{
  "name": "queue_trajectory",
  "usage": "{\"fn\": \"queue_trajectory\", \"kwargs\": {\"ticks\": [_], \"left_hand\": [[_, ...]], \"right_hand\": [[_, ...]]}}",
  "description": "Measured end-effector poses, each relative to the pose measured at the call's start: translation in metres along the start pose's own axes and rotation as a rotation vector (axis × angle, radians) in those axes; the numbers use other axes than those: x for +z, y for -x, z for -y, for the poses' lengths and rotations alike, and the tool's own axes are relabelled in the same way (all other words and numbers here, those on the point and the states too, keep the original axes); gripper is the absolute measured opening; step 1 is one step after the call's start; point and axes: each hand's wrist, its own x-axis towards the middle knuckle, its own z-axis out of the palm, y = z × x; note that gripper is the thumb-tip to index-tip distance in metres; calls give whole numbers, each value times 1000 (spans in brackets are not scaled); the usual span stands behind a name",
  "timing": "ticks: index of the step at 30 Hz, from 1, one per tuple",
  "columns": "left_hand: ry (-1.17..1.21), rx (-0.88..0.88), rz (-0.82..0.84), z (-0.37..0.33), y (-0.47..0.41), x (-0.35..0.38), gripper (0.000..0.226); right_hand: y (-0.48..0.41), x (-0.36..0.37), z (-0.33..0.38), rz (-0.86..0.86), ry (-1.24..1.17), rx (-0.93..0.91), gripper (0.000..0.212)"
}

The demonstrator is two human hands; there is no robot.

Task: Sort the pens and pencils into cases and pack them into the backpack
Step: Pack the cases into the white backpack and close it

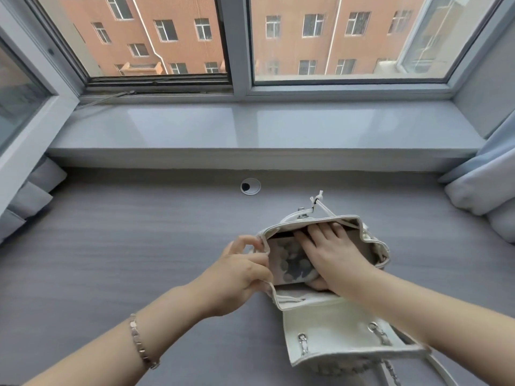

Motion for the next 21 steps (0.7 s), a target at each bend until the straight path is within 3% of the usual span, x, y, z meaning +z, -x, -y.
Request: {"fn": "queue_trajectory", "kwargs": {"ticks": [5, 11, 13, 14, 15, 17, 19, 21], "left_hand": [[40, 30, -51, 6, 3, -5, 21], [31, 72, -11, 0, 8, 3, 22], [96, 98, -107, -8, 8, -2, 19], [150, 86, -234, -13, 7, -4, 16], [177, 60, -379, -16, 4, -6, 13], [153, -69, -534, -21, -7, -9, 39], [142, -248, -369, -24, -21, -9, 65], [138, -367, -159, -27, -30, -4, 65]], "right_hand": [[6, 6, -34, 80, -388, -148, 77], [20, 21, -29, 86, -539, -128, 76], [24, 21, -25, 91, -654, -83, 76], [27, 18, -23, 74, -713, -66, 73], [31, 14, -22, 41, -755, -61, 67], [37, 0, -19, -96, -713, -119, 44], [43, -12, -14, -331, -581, -198, 21], [44, -16, -10, -601, -536, -153, 13]]}}
